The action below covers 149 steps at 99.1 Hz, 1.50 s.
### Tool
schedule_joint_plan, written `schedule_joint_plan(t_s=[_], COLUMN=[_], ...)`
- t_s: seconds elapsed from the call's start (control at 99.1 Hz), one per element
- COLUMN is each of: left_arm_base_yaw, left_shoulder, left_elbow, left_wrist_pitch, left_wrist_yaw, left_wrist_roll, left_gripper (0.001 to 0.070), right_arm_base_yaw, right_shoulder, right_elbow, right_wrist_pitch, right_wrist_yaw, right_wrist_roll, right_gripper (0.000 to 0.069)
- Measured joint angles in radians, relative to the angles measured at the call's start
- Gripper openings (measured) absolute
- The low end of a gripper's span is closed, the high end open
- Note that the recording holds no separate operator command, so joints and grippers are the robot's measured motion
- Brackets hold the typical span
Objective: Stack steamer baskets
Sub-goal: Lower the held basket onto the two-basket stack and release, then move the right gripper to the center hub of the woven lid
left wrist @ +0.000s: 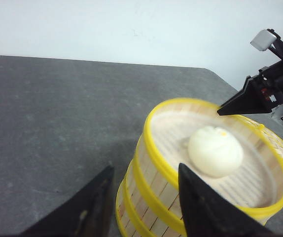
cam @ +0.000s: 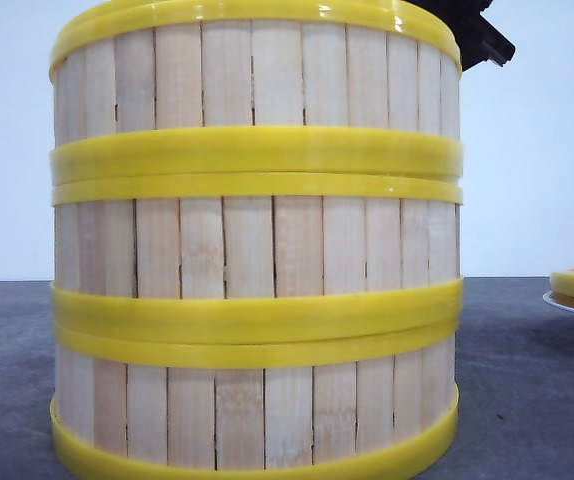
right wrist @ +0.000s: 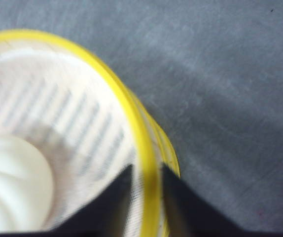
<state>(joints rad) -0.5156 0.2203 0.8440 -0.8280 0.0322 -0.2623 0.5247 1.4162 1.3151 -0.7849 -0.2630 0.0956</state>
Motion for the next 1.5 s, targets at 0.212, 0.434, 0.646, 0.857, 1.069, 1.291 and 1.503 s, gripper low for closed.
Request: schedule_joint_plan(t_s=[0.212,0.434,0.646,0.857,1.069,1.291,1.503], left_arm_base_yaw=[0.000,0.000,0.000,0.000,0.000,0.000,0.000], left_shoulder=[0.000,0.000,0.000,0.000,0.000,0.000,0.000], left_elbow=[0.000,0.000,0.000,0.000,0.000,0.000,0.000], left_wrist_pitch=[0.000,0.000,0.000,0.000,0.000,0.001,0.000], left_wrist_yaw=[0.000,0.000,0.000,0.000,0.000,0.000,0.000], left_wrist_roll=[0.000,0.000,0.004,0.008,0.011,0.011,0.011], left_gripper=[0.0234,0.0234,0.0234,0.0234,0.0234,0.0234,0.0234], right_arm_base_yaw=[-0.005,-0.026,-0.087,-0.220,-0.386,-0.496,-0.564], right_shoulder=[0.000,-0.073,-0.262,-0.346,-0.319,-0.255,-0.153], right_elbow=[0.000,0.000,0.000,0.000,-0.041,-0.189,-0.228], right_wrist_pitch=[0.014,0.019,-0.010,-0.093,-0.122,-0.054,-0.001], right_wrist_yaw=[0.009,0.062,0.267,0.344,0.330,0.290,0.290], right_wrist_roll=[0.011,0.014,0.014,0.014,0.009,0.014,0.027], right_gripper=[0.0351,0.0355,0.0355,0.0355,0.0355,0.0355,0.0355])
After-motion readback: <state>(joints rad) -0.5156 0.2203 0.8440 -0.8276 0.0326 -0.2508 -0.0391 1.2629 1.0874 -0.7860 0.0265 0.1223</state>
